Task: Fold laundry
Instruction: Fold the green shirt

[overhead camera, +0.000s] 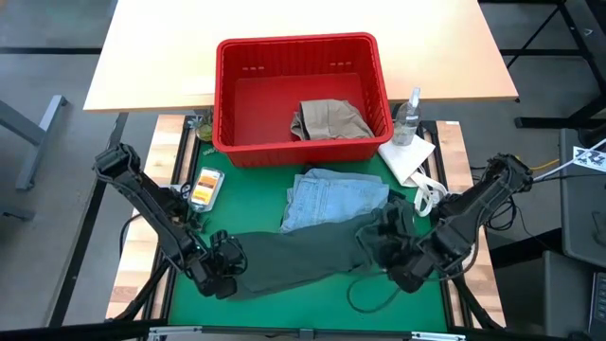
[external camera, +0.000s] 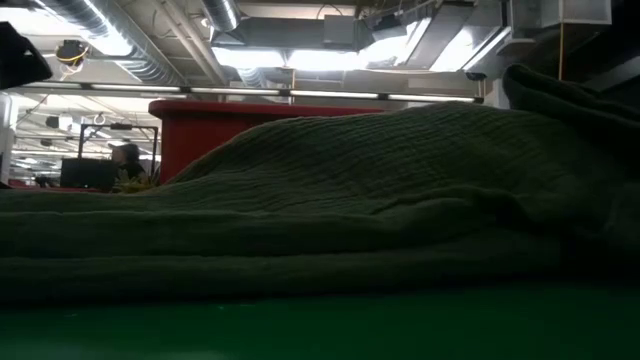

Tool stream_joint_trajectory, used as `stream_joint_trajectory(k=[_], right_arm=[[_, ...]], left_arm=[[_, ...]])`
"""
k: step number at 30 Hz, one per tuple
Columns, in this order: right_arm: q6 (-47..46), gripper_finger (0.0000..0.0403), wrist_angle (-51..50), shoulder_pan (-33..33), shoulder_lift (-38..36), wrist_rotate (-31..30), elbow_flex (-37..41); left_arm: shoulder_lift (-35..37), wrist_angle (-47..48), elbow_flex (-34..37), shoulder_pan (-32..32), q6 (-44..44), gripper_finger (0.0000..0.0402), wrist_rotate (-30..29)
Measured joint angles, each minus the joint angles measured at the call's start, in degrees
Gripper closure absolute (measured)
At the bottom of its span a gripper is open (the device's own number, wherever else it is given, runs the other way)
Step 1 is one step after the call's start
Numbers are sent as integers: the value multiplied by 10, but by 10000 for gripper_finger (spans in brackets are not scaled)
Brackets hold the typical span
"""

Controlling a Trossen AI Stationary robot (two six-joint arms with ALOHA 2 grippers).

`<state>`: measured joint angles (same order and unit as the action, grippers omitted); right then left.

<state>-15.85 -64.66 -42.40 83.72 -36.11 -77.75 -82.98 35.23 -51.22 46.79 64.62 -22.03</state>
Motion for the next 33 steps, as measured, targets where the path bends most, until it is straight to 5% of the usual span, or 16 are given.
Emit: stream_joint_trajectory(k=[4,13,33], right_arm=[[28,242,19,42,0,2,0],[194,242,37,119,8,182,0],[253,242,60,133,9,205,73]], left_arm=[[0,0,0,-11,-7,321,0],[0,0,0,-15,-8,321,0],[0,0,0,-15,-8,321,0]])
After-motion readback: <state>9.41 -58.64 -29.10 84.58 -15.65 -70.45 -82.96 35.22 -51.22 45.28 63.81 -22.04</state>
